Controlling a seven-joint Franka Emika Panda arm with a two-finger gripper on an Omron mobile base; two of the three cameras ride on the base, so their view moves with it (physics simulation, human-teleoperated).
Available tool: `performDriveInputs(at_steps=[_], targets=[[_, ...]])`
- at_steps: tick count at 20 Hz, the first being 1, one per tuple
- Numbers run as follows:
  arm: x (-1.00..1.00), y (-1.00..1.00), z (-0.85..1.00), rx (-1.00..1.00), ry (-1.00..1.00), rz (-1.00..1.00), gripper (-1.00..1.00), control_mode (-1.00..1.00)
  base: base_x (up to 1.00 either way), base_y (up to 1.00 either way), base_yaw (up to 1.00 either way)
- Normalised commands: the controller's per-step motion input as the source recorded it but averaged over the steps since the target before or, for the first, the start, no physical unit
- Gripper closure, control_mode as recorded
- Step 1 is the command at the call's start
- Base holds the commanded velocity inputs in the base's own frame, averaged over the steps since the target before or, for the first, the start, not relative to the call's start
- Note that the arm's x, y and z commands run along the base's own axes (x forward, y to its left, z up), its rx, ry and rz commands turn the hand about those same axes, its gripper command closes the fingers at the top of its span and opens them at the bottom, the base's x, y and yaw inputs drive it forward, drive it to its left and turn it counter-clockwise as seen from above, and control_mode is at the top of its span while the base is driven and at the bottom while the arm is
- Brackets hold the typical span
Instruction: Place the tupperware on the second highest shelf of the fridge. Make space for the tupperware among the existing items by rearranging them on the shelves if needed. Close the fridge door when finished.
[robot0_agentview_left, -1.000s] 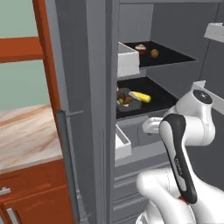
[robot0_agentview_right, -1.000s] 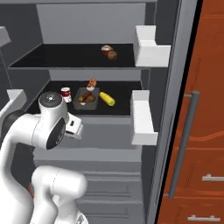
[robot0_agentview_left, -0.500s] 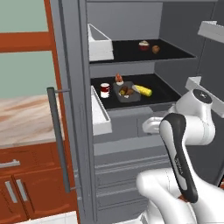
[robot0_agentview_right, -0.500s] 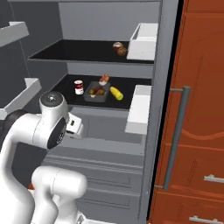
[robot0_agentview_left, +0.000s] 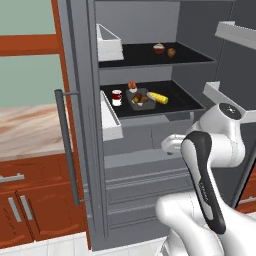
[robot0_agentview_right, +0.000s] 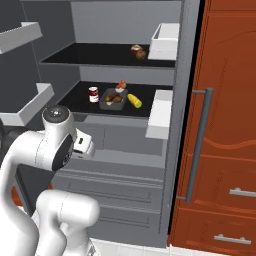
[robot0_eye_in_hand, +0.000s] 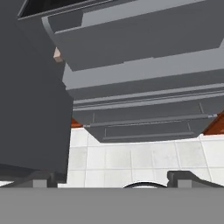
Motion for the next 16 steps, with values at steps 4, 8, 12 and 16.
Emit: performDriveInputs(at_steps=[4,8,12,16], targets=[[0.00,0.00,0.00,0.00,0.00,0.00,-1.00,-1.00,0.02,0.03,-0.01],[0.00,0.00,0.00,0.00,0.00,0.00,-1.00,-1.00,0.00,0.00,0.00],[-0.10,0.48,-0.03,-0.10,-0.03,0.11,-1.00,-1.00,0.00,0.00,0.00],[-0.20,0.95,-0.06,-0.22,-0.12,0.23,-1.00,-1.00,0.00,0.00,0.00]])
